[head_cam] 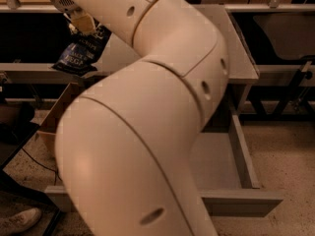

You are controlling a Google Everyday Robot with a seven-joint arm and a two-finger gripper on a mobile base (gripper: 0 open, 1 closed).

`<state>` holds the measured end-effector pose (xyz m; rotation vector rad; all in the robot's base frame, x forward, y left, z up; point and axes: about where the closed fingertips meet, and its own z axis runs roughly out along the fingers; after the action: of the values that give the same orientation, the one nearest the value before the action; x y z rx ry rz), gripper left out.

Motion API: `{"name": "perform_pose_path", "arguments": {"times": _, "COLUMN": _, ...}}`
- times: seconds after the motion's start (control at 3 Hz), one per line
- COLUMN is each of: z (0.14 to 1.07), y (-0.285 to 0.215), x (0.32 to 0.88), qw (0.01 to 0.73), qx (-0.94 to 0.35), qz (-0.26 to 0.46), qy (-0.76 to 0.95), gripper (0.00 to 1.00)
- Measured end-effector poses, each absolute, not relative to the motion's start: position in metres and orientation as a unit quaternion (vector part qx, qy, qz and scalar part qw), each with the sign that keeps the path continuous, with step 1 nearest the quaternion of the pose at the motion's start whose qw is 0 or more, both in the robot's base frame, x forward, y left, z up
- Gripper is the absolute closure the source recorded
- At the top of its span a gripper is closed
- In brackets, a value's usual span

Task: Pick blue chip bag from top drawer and place on counter

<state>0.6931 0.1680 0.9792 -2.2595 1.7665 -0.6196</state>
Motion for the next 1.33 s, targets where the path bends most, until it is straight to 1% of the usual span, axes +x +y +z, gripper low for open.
{"name": "perform_pose_path", "arguments": {"times": 0.33, "z": 1.007, "y": 0.121, "x": 0.723, "qw": 0.129, "qx": -0.718, "qz": -0.207, "qy": 0.651, "gripper": 1.0}}
{"name": "perform_pose_path", "arguments": {"times": 0.67, "z": 1.055, "y": 0.053, "x": 0.74, "qw": 0.204, "qx": -0.652, "qz": -0.195, "qy": 0.704, "gripper": 1.0}}
{"name": "perform_pose_path", "arguments": {"times": 1.0, "z": 1.05, "y": -0.01, "x": 0.758, "qw": 0.269, "qx": -0.617, "qz": -0.131, "qy": 0.728, "gripper": 1.0}}
{"name": "perform_pose_path", "arguments": {"times": 1.33, "z": 1.004, "y": -0.027, "x": 0.779, "qw": 0.289, "qx": -0.618, "qz": -0.065, "qy": 0.729, "gripper": 1.0}}
